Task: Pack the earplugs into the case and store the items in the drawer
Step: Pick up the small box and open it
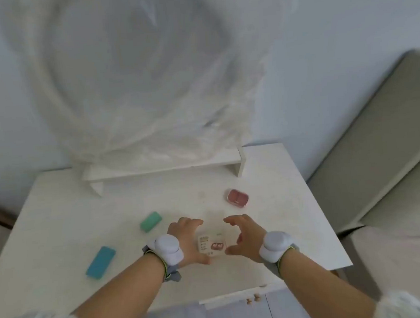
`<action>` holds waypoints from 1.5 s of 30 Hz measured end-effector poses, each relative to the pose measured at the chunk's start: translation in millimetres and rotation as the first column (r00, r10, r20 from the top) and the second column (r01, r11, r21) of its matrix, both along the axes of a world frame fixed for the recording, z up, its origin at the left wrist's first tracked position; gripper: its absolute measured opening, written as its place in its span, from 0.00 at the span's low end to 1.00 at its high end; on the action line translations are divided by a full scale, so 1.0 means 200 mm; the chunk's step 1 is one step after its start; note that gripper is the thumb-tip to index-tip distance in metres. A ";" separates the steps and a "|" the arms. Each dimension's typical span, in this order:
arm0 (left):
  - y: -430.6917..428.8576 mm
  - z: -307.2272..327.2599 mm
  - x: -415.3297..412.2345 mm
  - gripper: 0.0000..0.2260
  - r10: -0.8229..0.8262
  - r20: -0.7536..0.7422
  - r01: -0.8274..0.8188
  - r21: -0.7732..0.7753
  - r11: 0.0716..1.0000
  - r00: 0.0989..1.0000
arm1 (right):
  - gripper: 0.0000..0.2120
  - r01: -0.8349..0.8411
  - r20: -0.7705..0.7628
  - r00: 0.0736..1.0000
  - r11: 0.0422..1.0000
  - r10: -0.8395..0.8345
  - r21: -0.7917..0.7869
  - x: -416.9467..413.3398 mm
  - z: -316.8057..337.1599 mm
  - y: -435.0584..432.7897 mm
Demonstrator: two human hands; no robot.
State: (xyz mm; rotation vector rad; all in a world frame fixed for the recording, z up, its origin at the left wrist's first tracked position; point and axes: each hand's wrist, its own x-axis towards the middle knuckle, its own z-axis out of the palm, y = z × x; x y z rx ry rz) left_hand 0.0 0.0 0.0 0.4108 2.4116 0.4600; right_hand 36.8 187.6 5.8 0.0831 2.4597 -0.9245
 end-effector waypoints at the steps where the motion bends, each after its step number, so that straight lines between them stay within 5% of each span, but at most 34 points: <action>1: 0.01 -0.02 0.01 0.44 -0.004 0.008 0.004 -0.009 1.000 1.000 | 0.36 -0.021 0.028 0.999 1.000 0.021 0.005 0.00 -0.02 -0.01; 6: 0.04 -0.11 0.04 0.40 0.011 0.003 -0.011 -0.007 1.000 1.000 | 0.38 -0.060 0.048 0.997 0.998 0.059 0.034 0.02 -0.10 -0.06; 12: 0.05 -0.11 0.05 0.27 0.059 -0.049 -0.058 0.032 0.998 0.997 | 0.30 -0.015 -0.010 1.000 1.000 0.016 0.025 0.01 -0.11 -0.07; 17: 0.06 -0.04 0.04 0.24 0.133 0.010 -0.132 0.200 0.971 0.991 | 0.26 0.111 -0.005 0.994 0.976 -0.114 -0.189 0.02 -0.08 -0.03; 21: 0.04 0.07 0.02 0.26 0.169 0.006 -0.162 0.322 0.933 0.986 | 0.10 0.446 0.243 0.892 0.651 -0.382 -0.614 0.01 0.01 0.00; 24: 0.05 0.16 0.01 0.26 0.191 -0.002 -0.175 0.397 0.901 0.982 | 0.14 0.485 0.254 0.856 0.533 -0.450 -0.693 -0.01 0.07 0.02; 31: 0.09 0.27 -0.01 0.26 0.230 -0.008 -0.200 0.470 0.860 0.973 | 0.11 0.458 0.232 0.852 0.453 -0.470 -0.765 -0.04 0.15 0.05; 45: 0.05 0.30 -0.06 0.26 0.279 0.052 -0.259 0.561 0.786 0.959 | 0.17 0.429 0.186 0.854 0.455 -0.486 -0.780 -0.07 0.18 0.06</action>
